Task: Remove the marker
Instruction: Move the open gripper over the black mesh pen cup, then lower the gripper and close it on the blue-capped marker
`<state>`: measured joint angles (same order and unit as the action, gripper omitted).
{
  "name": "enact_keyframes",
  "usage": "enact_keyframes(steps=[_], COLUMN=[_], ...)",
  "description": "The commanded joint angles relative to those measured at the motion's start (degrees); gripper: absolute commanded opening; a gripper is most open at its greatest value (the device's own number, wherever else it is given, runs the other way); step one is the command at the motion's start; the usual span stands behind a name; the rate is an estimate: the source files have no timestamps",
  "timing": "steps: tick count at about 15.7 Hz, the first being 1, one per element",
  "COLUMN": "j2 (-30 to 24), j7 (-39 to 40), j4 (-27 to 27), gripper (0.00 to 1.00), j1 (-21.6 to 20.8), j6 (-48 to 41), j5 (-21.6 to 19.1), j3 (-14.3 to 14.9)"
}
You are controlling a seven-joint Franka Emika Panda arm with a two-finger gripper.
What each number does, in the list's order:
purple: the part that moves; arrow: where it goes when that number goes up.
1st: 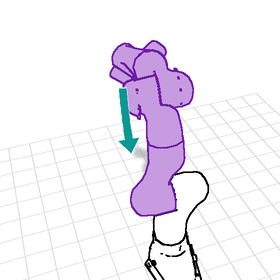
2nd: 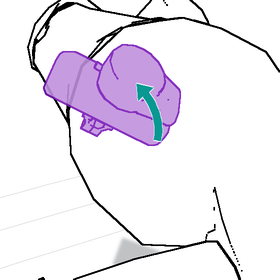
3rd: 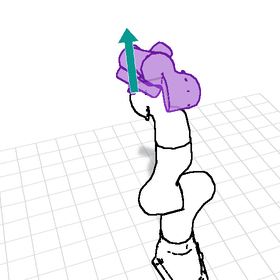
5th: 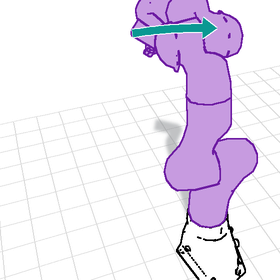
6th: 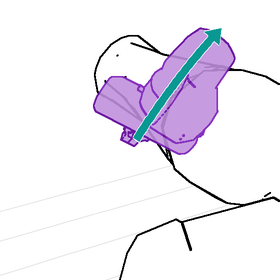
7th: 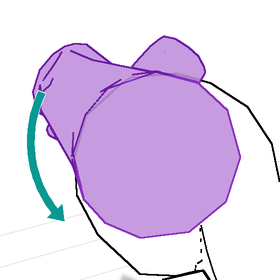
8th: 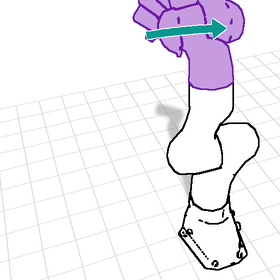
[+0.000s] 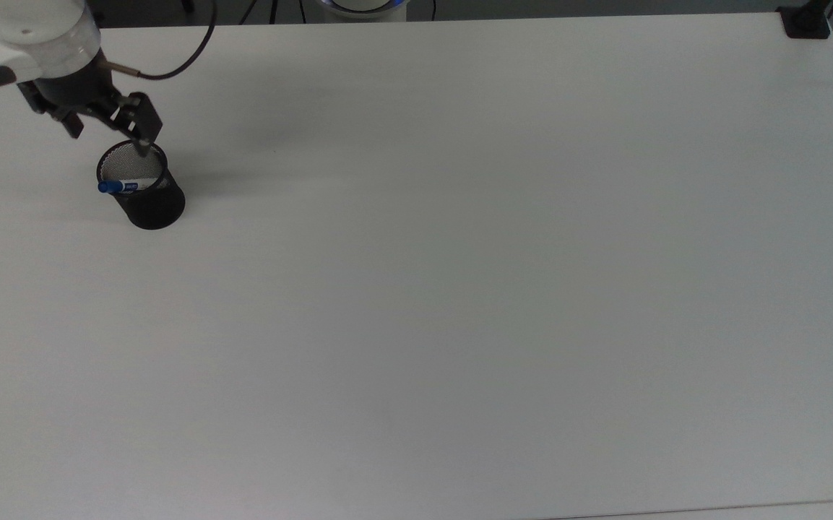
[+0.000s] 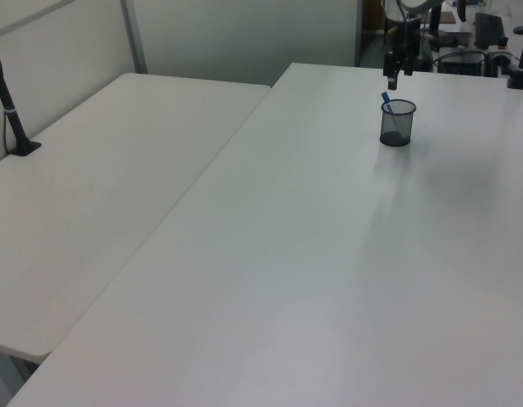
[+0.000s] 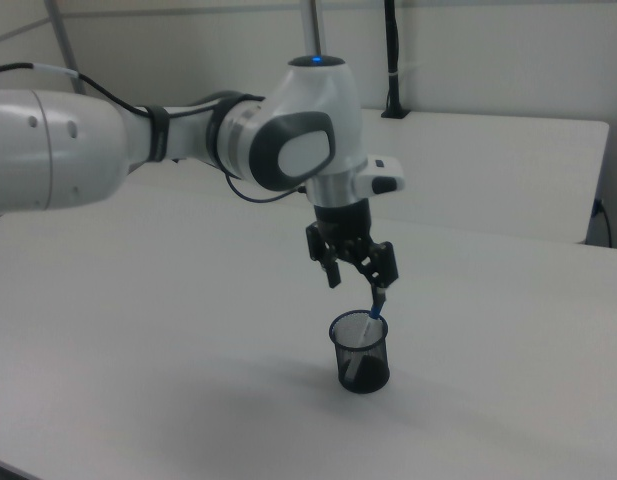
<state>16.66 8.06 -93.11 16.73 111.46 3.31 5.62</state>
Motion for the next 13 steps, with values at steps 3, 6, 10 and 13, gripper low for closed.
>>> enact_keyframes(steps=[3,6,10,13], j2=[3.9,4.7,5.3,5.4], j7=[0.6,1.1,1.2,1.3], j4=[1.3,1.3,1.3,1.3], gripper=[0.76,0.59,0.48,0.35], j1=[0.3,0.2,0.2,0.3], j6=[5.2,6.0,7.7,8.0], j5=[0.5,0.5,0.4,0.3], j3=[0.1,0.0,0.0,0.0])
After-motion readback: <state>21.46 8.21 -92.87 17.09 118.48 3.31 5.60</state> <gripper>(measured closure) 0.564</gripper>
